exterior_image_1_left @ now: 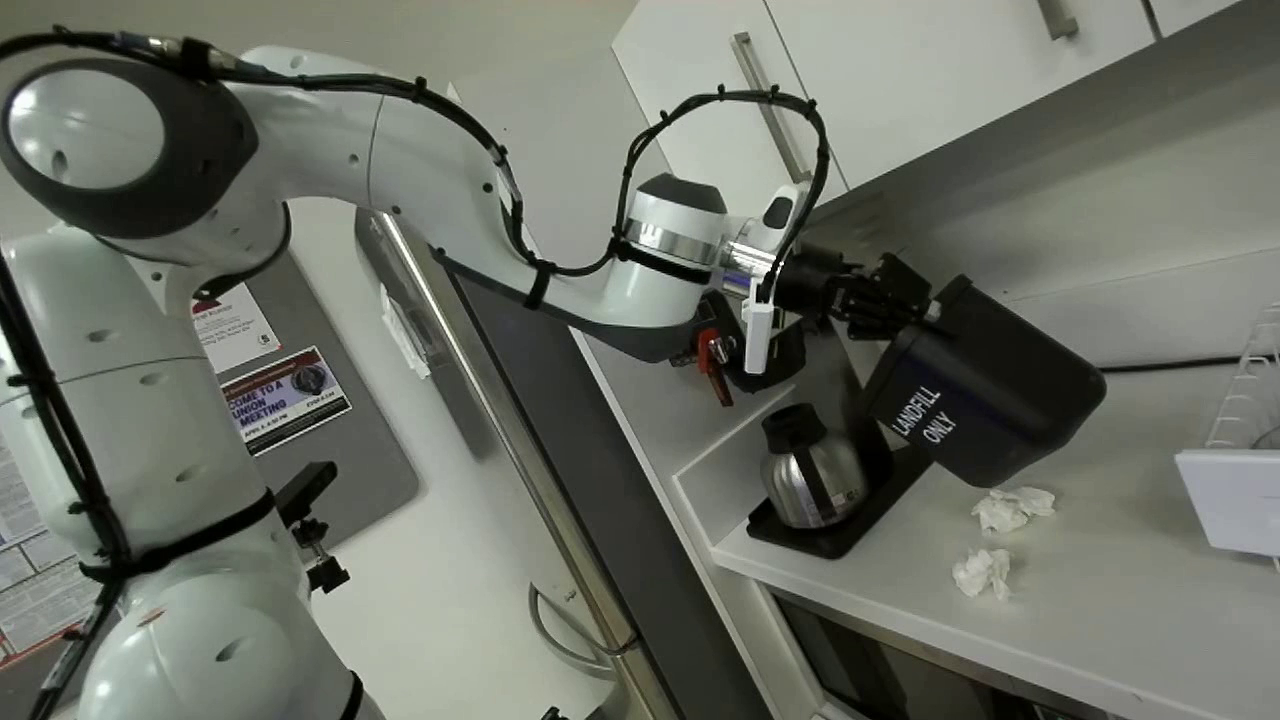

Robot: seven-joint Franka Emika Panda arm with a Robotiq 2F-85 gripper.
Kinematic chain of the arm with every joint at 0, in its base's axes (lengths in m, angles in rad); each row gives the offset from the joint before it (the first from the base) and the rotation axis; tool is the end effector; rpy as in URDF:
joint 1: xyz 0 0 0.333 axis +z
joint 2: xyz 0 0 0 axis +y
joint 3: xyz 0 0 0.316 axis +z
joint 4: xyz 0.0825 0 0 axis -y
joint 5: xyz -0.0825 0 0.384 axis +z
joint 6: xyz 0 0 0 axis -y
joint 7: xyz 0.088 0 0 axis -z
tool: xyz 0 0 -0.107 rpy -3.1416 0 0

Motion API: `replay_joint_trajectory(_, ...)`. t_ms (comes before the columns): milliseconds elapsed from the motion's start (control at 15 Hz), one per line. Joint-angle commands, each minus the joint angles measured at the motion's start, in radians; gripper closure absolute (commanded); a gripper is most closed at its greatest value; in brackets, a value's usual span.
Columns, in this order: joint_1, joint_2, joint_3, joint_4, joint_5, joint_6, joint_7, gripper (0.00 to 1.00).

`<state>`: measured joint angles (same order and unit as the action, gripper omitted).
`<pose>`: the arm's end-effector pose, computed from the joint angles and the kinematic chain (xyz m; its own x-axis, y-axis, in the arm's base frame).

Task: Pour the contents from black bin onto the countertop

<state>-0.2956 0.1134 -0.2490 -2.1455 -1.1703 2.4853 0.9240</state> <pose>0.4947 -0.2925 0.3728 0.8158 -0.3267 0.4772 -0.5702 -0.5921 0.5695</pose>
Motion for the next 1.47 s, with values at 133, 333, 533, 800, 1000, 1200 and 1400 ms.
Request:
replay_joint_trajectory(133,0.011,0.002,-0.015,0.001,0.003,0.001,-0.008,0.94)
replay_joint_trajectory(333,0.012,0.009,-0.016,0.001,0.003,0.001,-0.008,0.98)
replay_joint_trajectory(533,-0.018,0.074,-0.022,0.055,0.13,0.088,-0.099,0.98)
replay_joint_trajectory(800,-0.132,0.166,0.034,0.109,0.494,0.294,-0.355,0.98)
replay_joint_trajectory(1000,-0.219,0.24,0.13,0.176,0.756,0.359,-0.598,0.98)
replay_joint_trajectory(1200,-0.165,0.317,0.107,0.274,0.98,0.329,-0.797,0.98)
replay_joint_trajectory(1400,-0.099,0.316,0.029,0.252,1.002,0.342,-0.804,0.94)
